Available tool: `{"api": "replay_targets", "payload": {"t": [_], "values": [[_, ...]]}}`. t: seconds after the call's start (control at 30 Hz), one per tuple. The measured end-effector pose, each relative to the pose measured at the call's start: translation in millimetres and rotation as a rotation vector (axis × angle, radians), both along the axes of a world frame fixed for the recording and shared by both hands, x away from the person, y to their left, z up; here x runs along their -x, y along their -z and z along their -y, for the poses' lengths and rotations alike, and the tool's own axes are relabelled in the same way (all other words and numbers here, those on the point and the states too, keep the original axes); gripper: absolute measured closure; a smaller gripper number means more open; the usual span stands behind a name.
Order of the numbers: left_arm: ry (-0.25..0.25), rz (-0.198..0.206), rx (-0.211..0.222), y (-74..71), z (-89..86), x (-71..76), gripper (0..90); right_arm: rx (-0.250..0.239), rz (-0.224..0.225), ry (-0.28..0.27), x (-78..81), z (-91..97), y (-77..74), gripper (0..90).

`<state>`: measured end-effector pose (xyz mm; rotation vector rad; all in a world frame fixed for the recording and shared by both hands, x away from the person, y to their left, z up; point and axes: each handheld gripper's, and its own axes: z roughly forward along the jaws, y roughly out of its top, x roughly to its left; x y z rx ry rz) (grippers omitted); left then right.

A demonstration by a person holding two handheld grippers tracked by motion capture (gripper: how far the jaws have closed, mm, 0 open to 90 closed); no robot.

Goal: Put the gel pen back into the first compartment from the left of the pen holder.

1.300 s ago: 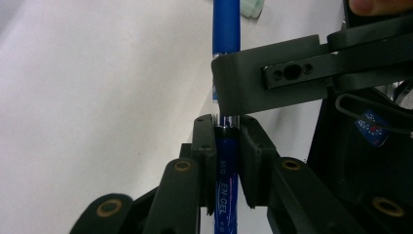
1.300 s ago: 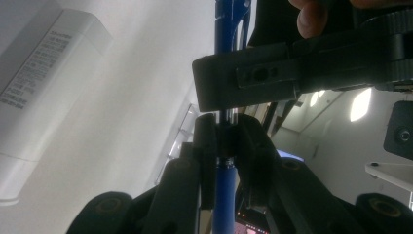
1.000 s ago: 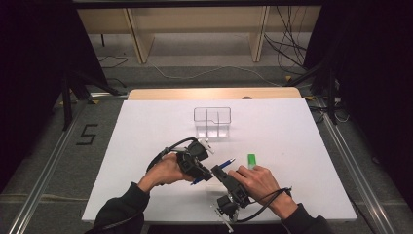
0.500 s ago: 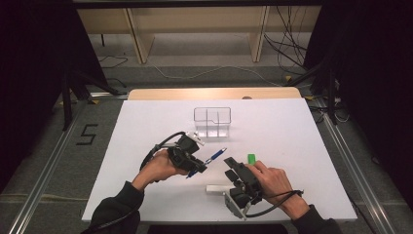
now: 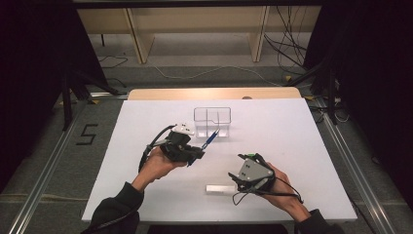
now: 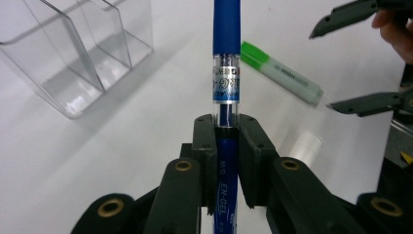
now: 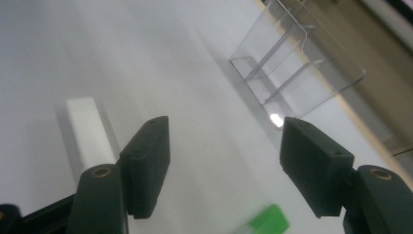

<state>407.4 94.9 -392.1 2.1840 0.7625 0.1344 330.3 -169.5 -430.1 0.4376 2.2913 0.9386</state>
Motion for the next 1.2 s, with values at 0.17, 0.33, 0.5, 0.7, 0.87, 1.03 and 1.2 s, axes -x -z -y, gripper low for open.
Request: {"api": "replay_targets", "payload": {"t": [0.17,0.33,0.5,0.7,0.87,1.03,1.2], "values": [[-0.052,0.064,0.071,-0.5,-3.3,0.1,79.0,-0.179,-0.15,0.049,-5.3,11.8,-2.0,32.3],[-0.106,0.104,0.133,-1.8,-6.7,-1.3,79.1,-0.338,-0.264,0.081,-10.3,24.1,-2.1,30.4],[-0.153,0.169,0.177,-8.7,-11.7,-1.9,79.0,-0.35,-0.245,0.123,-9.0,33.4,-2.7,30.2],[-0.229,0.182,0.253,-7.5,-17.0,-13.6,79.0,-0.438,-0.303,0.16,-7.2,45.7,-2.7,28.4],[-0.266,0.186,0.284,-9.3,-18.6,-23.7,79.0,-0.446,-0.312,0.17,-6.0,49.2,-1.2,27.7],[-0.293,0.212,0.306,-15.2,-13.8,-34.4,79.0,-0.453,-0.318,0.163,-4.6,48.7,-0.6,27.8],[-0.323,0.233,0.32,-17.1,-5.5,-51.9,79.0,-0.436,-0.314,0.156,-3.0,46.5,0.1,27.8]]}}
